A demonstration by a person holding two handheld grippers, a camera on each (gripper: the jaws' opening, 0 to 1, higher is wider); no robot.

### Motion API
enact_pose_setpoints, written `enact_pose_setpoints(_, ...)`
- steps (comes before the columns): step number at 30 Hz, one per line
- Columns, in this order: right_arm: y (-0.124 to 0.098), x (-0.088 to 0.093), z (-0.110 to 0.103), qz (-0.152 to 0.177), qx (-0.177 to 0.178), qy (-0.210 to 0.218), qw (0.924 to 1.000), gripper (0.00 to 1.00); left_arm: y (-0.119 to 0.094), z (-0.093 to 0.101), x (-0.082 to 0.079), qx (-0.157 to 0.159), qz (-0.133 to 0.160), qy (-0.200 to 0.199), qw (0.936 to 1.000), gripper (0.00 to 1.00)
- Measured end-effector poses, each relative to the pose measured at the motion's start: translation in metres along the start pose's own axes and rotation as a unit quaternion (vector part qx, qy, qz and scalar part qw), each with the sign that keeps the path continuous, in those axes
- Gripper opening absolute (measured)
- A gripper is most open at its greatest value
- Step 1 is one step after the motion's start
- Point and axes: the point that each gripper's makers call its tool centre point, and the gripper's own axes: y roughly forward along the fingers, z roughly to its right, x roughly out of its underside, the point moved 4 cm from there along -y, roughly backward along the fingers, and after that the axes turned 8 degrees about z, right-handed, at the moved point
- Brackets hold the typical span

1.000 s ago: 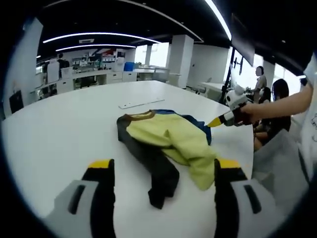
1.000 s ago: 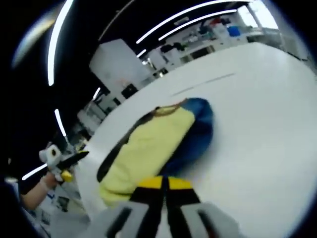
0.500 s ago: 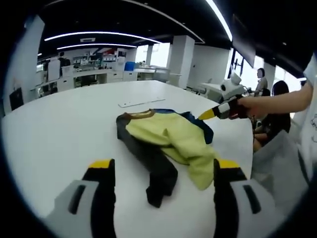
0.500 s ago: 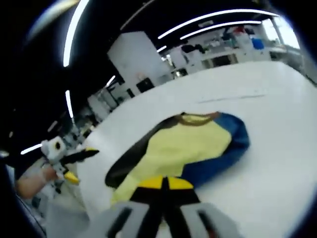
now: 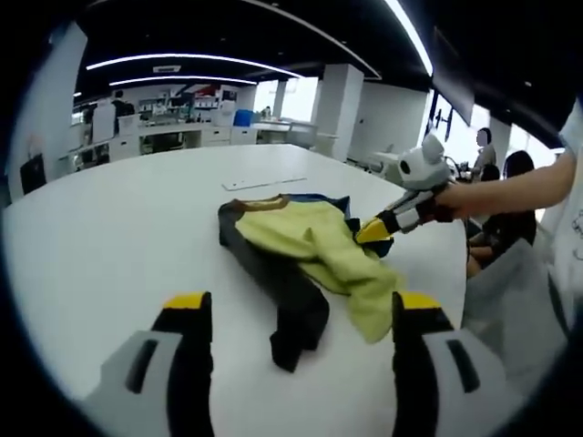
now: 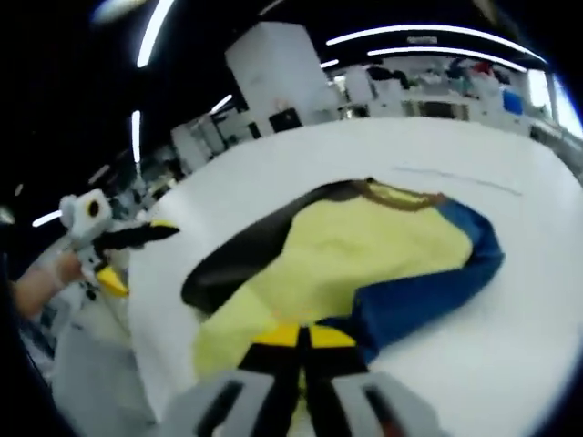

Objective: Fold the garment on the visible template until the final outline fits inside the template.

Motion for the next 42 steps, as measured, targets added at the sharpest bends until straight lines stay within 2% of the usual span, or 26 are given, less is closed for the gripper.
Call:
enact_pose_setpoints(4,0.005,0.007,0.000,-0.020,0.002,-0.027,0.9994,0.00,0.002,0.001,0.003,0.003,-0.002,-0.002,1.0000,0.78)
enact_pose_setpoints(12,0.004,0.008,0.000,-0.024,0.001,-0.041,0.9989,0.00,0.002,0.002,0.001,0.004,0.001,-0.002,1.0000,0.78)
enact_pose_setpoints(18,-0.004,0.003,0.001,-0.013,0.003,-0.067,0.9977,0.00,0.001,0.002,0.002,0.004,0.001,-0.003,1.0000,0.78)
enact_pose_setpoints(25,-0.011,0.001,0.007,0.003,0.007,-0.076,0.9971,0.01,0.002,0.003,0.002,0.005,0.001,-0.003,1.0000,0.78)
enact_pose_setpoints(29,-0.022,-0.001,0.003,0.015,0.010,-0.076,0.9969,0.07,0.002,0.005,0.003,0.005,0.001,-0.004,1.0000,0.78)
enact_pose_setpoints(33,-0.031,-0.003,0.011,0.030,0.022,-0.085,0.9957,0.13,0.001,0.008,0.004,0.006,0.000,-0.004,1.0000,0.78)
enact_pose_setpoints(37,-0.039,-0.006,0.019,0.039,0.028,-0.090,0.9948,0.24,0.000,0.006,0.004,0.006,0.000,-0.004,1.0000,0.78)
enact_pose_setpoints(42,-0.043,-0.003,0.023,0.041,0.037,-0.096,0.9938,0.45,0.000,0.007,0.004,0.005,0.000,-0.004,1.0000,0.78)
